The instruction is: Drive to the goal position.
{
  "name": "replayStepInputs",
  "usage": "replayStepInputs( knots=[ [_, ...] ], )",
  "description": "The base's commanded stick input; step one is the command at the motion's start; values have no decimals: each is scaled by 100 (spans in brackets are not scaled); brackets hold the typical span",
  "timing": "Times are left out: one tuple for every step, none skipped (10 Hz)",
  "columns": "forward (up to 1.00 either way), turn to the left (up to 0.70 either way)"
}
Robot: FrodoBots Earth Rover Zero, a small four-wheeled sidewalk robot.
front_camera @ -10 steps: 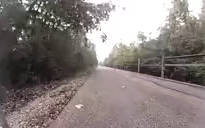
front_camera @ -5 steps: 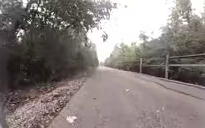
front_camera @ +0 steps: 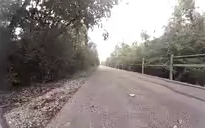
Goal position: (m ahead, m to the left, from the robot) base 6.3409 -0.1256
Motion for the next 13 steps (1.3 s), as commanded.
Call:
replayStepInputs(
  knots=[
    [70,2],
    [70,2],
    [70,0],
    [70,0],
    [70,0],
    [70,0],
    [70,0],
    [70,-10],
    [70,-20],
    [70,-29],
    [70,-4],
    [70,0],
    [70,0]
  ],
)
